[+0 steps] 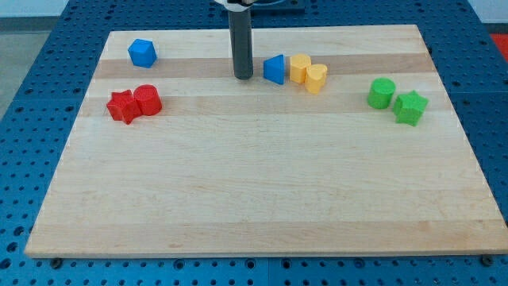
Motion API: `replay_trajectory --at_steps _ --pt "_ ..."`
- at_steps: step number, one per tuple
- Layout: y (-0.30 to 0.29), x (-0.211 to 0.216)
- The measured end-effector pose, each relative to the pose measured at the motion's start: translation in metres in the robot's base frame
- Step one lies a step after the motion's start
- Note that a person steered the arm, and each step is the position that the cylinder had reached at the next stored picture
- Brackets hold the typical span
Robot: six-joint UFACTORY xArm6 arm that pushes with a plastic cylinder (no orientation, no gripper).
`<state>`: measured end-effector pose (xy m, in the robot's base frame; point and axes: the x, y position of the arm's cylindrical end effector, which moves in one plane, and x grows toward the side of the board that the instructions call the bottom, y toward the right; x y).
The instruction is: Move the blue triangle towards the yellow hexagon
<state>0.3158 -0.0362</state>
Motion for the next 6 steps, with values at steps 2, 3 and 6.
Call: replay_trajectory --at_steps 2,3,6 --pt "0.01 0.0" --pt "0.016 0.0" --pt "0.025 0.0"
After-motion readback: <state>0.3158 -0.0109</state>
